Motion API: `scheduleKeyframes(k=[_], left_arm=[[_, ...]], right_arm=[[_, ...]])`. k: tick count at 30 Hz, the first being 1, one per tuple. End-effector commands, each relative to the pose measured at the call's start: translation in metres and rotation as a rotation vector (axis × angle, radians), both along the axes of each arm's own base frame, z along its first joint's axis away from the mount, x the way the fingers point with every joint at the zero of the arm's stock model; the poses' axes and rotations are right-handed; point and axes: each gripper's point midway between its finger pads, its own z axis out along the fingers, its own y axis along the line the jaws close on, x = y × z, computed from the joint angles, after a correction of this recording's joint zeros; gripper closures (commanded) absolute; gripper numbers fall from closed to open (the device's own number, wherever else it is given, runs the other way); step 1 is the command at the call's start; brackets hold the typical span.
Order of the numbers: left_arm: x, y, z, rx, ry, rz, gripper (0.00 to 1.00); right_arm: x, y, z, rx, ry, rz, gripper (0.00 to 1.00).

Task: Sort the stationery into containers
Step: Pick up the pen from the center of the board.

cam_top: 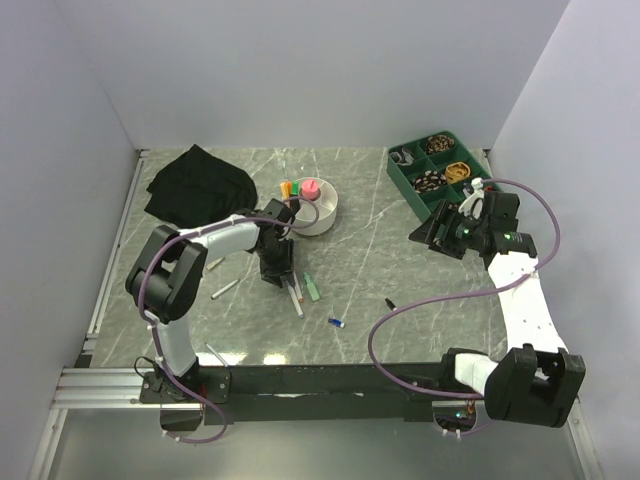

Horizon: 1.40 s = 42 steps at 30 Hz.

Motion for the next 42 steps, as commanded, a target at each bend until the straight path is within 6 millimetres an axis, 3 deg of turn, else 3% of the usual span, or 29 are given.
scheduleKeyframes(k=[1,2,7,13,16,17,20,23,26,30,33,36,38,39,40,41,42], left_arm=[[-0.041,0.055,-0.064,0.302,0.127,-0.024,0.57],[-0.039,0.061,-0.064,0.342,0.107,-0.022,0.59],[-0.05,0.051,-0.075,0.351,0.133,-0.073,0.67],[-0.049,0.053,-0.083,0.357,0.15,-0.074,0.61],[-0.045,0.051,-0.083,0.332,0.147,-0.073,0.83],[-0.042,0.051,-0.082,0.329,0.14,-0.071,0.96],[-0.03,0.047,-0.068,0.306,0.092,-0.068,0.99],[-0.02,0.034,-0.04,0.229,0.033,-0.1,0.99],[-0.008,0.018,0.003,0.131,-0.045,-0.153,0.99],[0.008,0.0,0.074,0.0,-0.175,-0.222,0.99],[0.032,-0.017,0.133,-0.111,-0.319,-0.28,0.99],[0.071,-0.038,0.204,-0.239,-0.597,-0.337,0.99],[0.083,-0.043,0.223,-0.286,-0.744,-0.374,0.99],[0.098,-0.054,0.269,-0.359,-0.976,-0.41,0.99],[0.094,-0.054,0.247,-0.367,-0.997,-0.44,0.99],[0.096,-0.057,0.254,-0.395,-1.094,-0.462,0.99],[0.103,-0.06,0.293,-0.432,-1.317,-0.476,0.99]], right_arm=[[0.001,-0.002,0.02,0.003,-0.056,0.0,0.24],[0.001,-0.002,0.022,0.003,-0.059,-0.002,0.24],[0.002,-0.007,0.028,-0.003,-0.071,-0.019,0.24],[-0.003,-0.009,0.026,0.006,-0.066,-0.034,0.24],[-0.004,-0.01,0.024,0.011,-0.064,-0.046,0.24],[-0.004,-0.01,0.023,0.015,-0.062,-0.048,0.24],[-0.003,-0.01,0.023,0.024,-0.06,-0.056,0.24],[-0.001,-0.011,0.025,0.017,-0.068,-0.056,0.25],[0.003,-0.012,0.032,0.008,-0.079,-0.052,0.25],[0.012,-0.015,0.039,0.0,-0.091,-0.05,0.26],[0.022,-0.017,0.047,-0.01,-0.113,-0.051,0.26],[0.031,-0.02,0.052,-0.02,-0.146,-0.051,0.26],[0.037,-0.021,0.055,-0.022,-0.163,-0.056,0.27],[0.04,-0.021,0.058,-0.024,-0.185,-0.053,0.27],[0.042,-0.022,0.058,-0.025,-0.192,-0.051,0.27],[0.044,-0.022,0.058,-0.028,-0.196,-0.051,0.27],[0.046,-0.024,0.057,-0.036,-0.198,-0.053,0.27]])
